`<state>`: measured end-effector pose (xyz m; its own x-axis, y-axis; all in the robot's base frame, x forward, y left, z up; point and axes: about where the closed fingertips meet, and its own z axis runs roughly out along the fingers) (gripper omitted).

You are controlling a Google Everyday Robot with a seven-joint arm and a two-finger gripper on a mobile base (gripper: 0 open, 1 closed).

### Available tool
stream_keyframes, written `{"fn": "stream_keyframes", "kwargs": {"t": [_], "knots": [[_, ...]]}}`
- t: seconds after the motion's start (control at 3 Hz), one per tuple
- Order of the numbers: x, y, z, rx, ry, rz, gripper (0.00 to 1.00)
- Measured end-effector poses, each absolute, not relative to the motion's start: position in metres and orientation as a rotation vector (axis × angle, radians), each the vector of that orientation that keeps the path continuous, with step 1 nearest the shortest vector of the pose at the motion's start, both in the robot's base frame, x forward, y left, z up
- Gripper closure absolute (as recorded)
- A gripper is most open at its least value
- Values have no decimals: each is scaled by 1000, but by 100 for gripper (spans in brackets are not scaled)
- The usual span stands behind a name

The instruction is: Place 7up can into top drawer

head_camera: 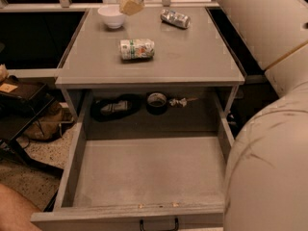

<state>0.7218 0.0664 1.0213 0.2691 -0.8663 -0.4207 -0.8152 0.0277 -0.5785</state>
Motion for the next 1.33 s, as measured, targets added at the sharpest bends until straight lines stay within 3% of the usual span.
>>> {"fn": "stream_keyframes", "kwargs": {"t": [0.33,0.67,1.33], "knots": [[722,66,1021,-1773,1537,-84,13],[722,66,1021,-1773,1537,-84,0],[741,47,987,-1765,1608,-35,0]]}}
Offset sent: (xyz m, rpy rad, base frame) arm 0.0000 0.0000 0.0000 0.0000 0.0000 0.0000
